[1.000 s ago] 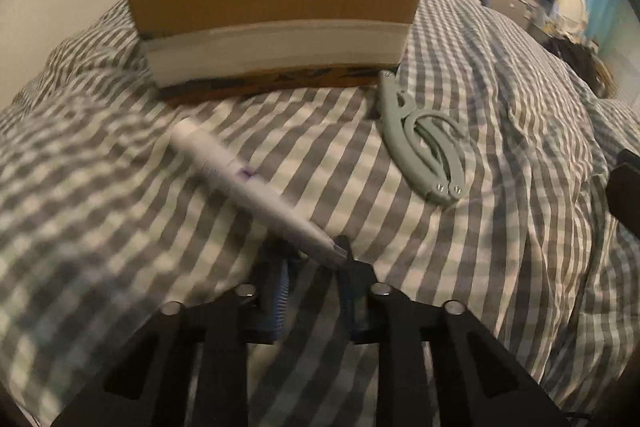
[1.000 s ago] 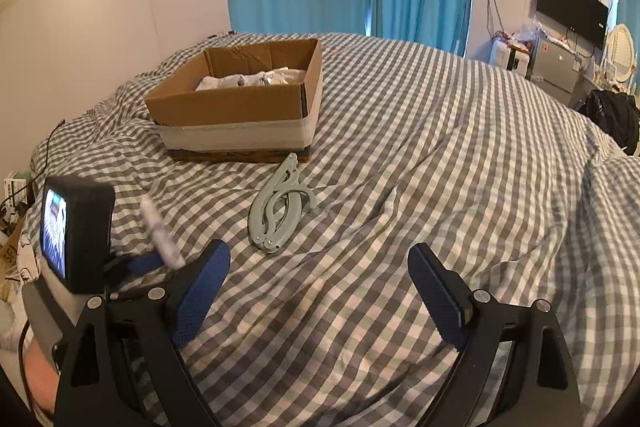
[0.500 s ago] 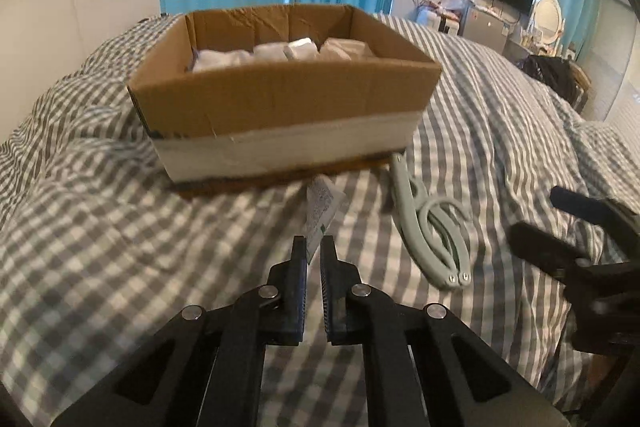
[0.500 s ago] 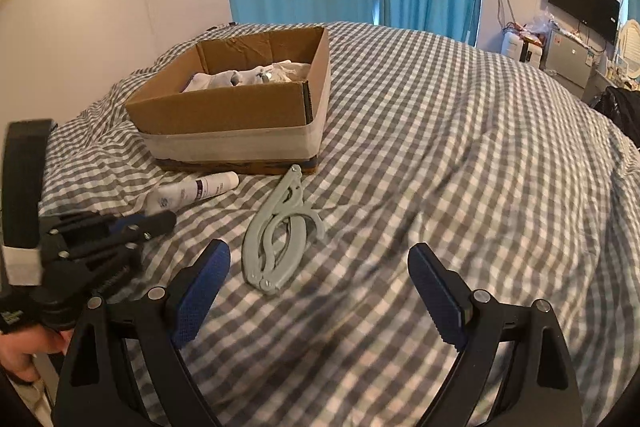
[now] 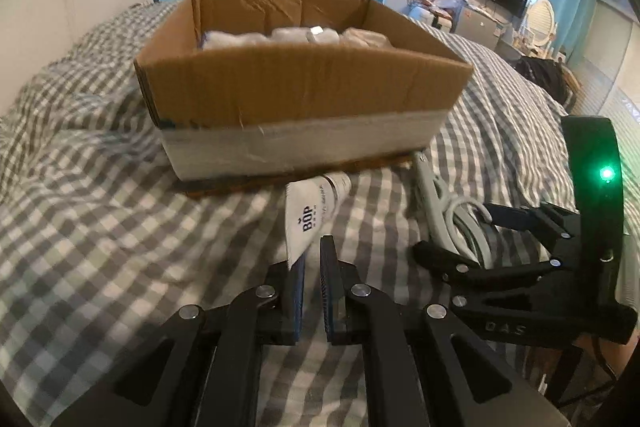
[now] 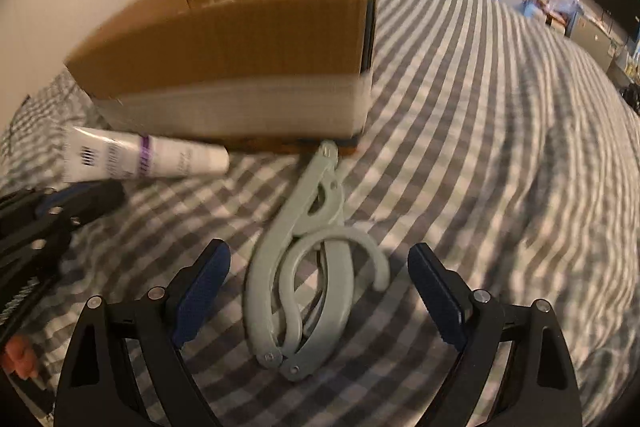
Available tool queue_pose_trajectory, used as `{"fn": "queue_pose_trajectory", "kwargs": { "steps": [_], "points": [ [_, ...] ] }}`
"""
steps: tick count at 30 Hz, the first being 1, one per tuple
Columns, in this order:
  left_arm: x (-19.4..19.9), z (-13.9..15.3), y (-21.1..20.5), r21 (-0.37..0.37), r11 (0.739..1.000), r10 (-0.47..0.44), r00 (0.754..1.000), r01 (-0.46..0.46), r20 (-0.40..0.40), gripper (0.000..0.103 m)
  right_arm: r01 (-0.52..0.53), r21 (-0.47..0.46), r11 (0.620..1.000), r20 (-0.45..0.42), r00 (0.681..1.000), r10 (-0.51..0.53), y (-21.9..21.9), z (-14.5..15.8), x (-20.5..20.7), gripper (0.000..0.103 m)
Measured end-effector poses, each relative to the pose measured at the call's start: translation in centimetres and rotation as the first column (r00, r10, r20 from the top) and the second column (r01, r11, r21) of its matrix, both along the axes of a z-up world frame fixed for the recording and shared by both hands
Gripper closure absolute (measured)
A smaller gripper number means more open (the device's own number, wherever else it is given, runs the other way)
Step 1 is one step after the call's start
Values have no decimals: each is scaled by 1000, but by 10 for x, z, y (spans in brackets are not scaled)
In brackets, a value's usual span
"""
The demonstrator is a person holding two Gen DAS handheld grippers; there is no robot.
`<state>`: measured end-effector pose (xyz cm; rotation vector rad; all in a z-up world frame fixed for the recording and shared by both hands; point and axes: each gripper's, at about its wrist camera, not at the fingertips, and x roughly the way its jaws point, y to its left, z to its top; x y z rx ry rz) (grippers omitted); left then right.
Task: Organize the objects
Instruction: 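Grasp the pale green hanger with right tool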
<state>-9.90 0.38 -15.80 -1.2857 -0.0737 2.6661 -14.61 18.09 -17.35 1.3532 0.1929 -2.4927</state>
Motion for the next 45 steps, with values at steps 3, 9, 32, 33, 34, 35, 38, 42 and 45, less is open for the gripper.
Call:
{"fn": "queue_pose_trajectory", "kwargs": {
  "steps": [3, 9, 32, 33, 34, 35, 38, 42, 45],
  "points": [
    [6, -6, 2, 2, 1000, -13, 1000, 13, 27, 90, -10, 10, 1000, 5, 1000, 10, -2, -8, 5, 21],
    [21, -7, 5, -19, 1000, -11, 999, 12, 50, 50, -32, -2, 999, -8, 999, 32, 5, -2, 20, 36],
    [-59, -11, 2, -162, 987, 17, 997, -6, 69, 44, -28, -147, 989, 5, 1000, 29, 33, 8, 41, 36],
    [-63, -18, 2, -145, 989, 18, 997, -6, 81, 44, -30, -144, 989, 7, 1000, 31, 32, 7, 41, 36],
    [-66, -22, 4, -133, 991, 13, 996, -1, 89, 44, -30, -142, 989, 8, 999, 31, 30, 6, 41, 36],
    [-65, -25, 8, -145, 989, 9, 996, 3, 86, 44, -30, -143, 989, 10, 999, 31, 30, 5, 40, 36],
    [-57, -23, 16, -147, 988, -33, 995, 47, 94, 44, -24, -146, 989, 19, 999, 27, 30, 3, 38, 36],
    [-40, -13, 20, -55, 990, -118, 982, 127, 147, 61, -21, -139, 990, 23, 999, 24, 27, 1, 36, 36],
    [-34, -6, 27, -73, 981, -166, 975, 178, 145, 69, -13, -149, 989, 23, 1000, 17, 27, 3, 34, 36]
  ]
}}
